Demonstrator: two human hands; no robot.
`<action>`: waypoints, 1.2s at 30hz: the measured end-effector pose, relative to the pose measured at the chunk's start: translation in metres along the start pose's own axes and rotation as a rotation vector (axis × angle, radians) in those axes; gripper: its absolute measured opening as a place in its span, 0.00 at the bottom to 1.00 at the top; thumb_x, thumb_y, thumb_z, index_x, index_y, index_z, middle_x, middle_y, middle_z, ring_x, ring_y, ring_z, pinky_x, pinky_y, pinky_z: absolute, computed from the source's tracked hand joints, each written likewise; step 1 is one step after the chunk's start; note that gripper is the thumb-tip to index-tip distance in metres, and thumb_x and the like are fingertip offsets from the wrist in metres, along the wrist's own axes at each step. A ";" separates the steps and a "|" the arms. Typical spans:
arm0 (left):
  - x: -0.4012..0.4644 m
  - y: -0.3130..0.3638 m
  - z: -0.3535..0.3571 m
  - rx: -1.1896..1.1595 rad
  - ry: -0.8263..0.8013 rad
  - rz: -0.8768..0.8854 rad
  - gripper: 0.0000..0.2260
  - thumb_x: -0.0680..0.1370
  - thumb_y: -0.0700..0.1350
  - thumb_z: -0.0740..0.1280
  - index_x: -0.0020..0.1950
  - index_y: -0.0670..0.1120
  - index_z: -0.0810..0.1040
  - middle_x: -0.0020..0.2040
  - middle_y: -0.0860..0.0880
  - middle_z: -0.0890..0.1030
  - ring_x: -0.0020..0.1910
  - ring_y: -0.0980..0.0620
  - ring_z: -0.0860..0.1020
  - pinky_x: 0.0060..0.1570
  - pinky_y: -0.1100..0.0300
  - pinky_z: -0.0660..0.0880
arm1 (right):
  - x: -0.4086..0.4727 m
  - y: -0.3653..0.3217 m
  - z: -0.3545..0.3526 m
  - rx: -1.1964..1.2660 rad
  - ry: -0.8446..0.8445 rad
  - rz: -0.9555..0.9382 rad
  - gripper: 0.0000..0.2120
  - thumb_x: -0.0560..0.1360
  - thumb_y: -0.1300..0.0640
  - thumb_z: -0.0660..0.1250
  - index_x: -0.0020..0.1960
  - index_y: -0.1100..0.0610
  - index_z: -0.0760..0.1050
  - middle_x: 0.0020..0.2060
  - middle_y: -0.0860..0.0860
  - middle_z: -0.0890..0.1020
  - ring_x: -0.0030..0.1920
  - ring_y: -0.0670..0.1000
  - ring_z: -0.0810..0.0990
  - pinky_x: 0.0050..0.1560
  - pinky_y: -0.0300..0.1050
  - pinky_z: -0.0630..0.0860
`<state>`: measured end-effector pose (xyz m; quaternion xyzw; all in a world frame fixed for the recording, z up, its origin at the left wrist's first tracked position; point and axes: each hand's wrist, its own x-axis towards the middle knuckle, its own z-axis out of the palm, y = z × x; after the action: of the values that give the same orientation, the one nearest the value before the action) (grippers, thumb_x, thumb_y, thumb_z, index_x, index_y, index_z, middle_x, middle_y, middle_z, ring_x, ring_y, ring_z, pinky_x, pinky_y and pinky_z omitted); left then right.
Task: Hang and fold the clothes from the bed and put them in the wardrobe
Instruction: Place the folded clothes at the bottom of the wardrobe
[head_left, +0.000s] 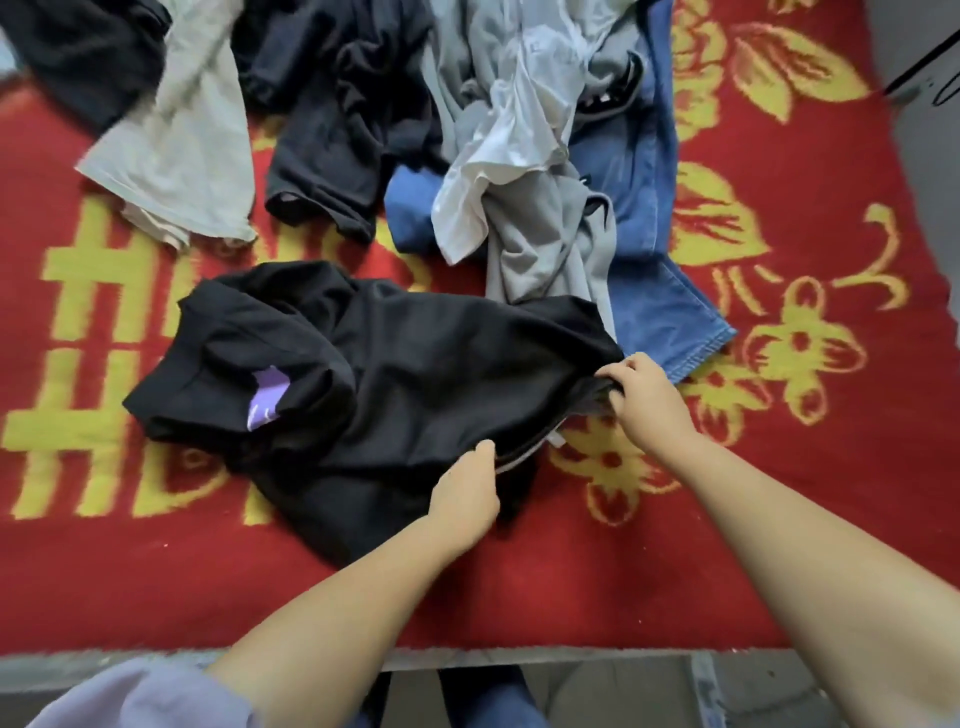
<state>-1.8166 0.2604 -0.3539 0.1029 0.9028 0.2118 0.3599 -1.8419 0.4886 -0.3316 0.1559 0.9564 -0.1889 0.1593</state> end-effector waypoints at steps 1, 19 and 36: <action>-0.002 -0.004 -0.021 -0.128 0.033 -0.056 0.12 0.73 0.31 0.56 0.53 0.43 0.69 0.54 0.40 0.78 0.56 0.38 0.76 0.52 0.51 0.69 | -0.003 -0.009 -0.013 0.079 0.001 -0.015 0.12 0.77 0.63 0.63 0.59 0.58 0.78 0.52 0.57 0.75 0.55 0.57 0.74 0.53 0.47 0.69; -0.219 -0.008 -0.454 -0.684 0.438 0.361 0.20 0.76 0.34 0.59 0.33 0.51 0.83 0.28 0.56 0.78 0.27 0.60 0.75 0.27 0.67 0.69 | -0.091 -0.285 -0.370 0.700 0.053 -0.437 0.09 0.76 0.52 0.69 0.48 0.57 0.82 0.45 0.55 0.85 0.44 0.53 0.83 0.51 0.50 0.78; -0.319 -0.010 -0.592 -0.274 0.399 0.600 0.10 0.74 0.59 0.69 0.38 0.55 0.81 0.31 0.61 0.75 0.30 0.64 0.72 0.30 0.72 0.68 | -0.197 -0.342 -0.514 0.174 -0.001 -0.547 0.09 0.74 0.53 0.70 0.47 0.58 0.83 0.38 0.54 0.85 0.36 0.51 0.82 0.45 0.44 0.78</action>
<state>-1.9982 -0.0391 0.2205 0.2703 0.8480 0.4425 0.1095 -1.9134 0.3519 0.2978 -0.0948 0.9431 -0.3060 0.0890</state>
